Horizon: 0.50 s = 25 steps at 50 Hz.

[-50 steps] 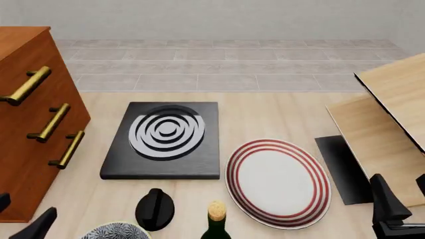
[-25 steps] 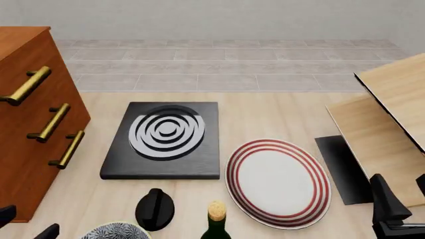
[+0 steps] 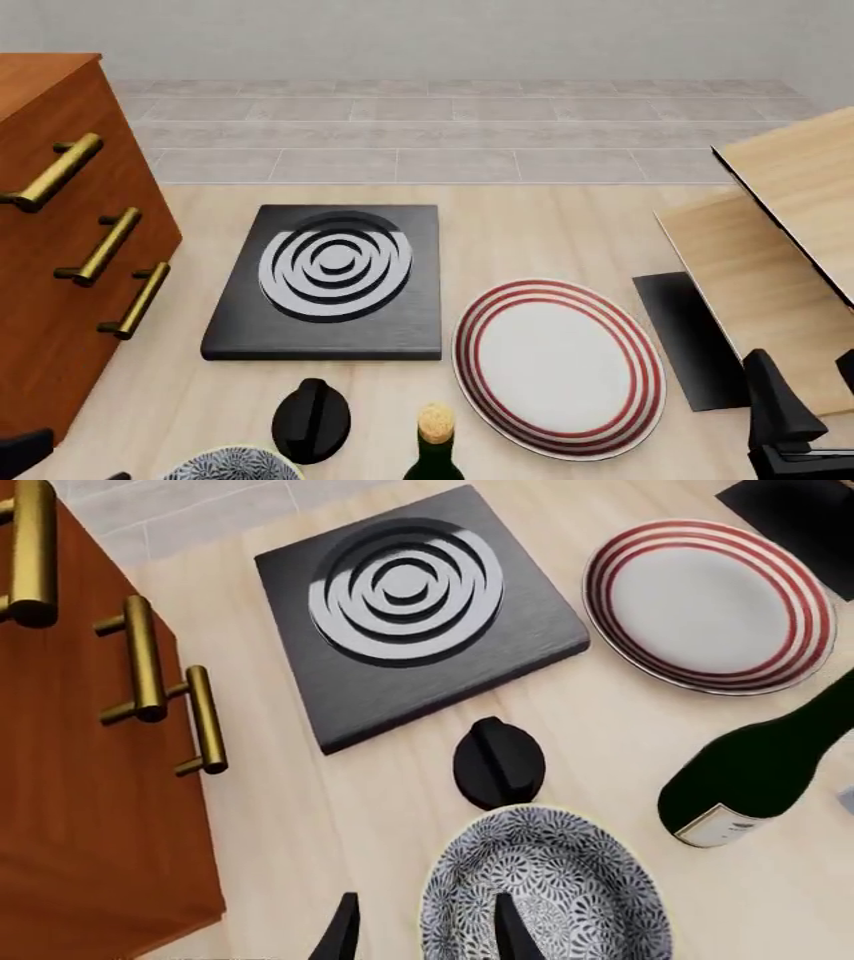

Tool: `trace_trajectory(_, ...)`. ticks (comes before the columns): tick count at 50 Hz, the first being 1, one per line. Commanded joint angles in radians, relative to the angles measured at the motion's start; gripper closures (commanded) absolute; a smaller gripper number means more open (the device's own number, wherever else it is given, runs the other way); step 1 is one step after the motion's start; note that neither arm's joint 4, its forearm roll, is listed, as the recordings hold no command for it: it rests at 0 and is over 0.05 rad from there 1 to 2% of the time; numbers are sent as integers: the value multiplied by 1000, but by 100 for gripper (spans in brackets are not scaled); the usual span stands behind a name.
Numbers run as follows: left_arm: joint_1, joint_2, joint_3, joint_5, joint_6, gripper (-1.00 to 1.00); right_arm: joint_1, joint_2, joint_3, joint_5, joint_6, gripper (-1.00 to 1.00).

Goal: Put the bowl on the top of the cabinet.

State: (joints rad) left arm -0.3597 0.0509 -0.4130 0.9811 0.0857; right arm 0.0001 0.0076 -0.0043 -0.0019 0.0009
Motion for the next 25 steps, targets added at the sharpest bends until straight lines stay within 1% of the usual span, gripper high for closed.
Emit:
trace_trajectory(1,-31,32,12,8,-48,-100,0,0,0,0,0,-100)
trace_trajectory(4,-17,41,28,-12,-43,-100,0,0,0,0,0,-100)
trace_trajectory(5,-23,46,35,-10,-56,-100,0,0,0,0,0,-100)
trace_trajectory(7,-16,50,47,-19,-55,-100,0,0,0,0,0,-100)
trace_trajectory(12,-16,52,54,-24,-57,-100,0,0,0,0,0,-100)
trace_trajectory(25,-24,35,98,-28,-37,-100,0,0,0,0,0,-100)
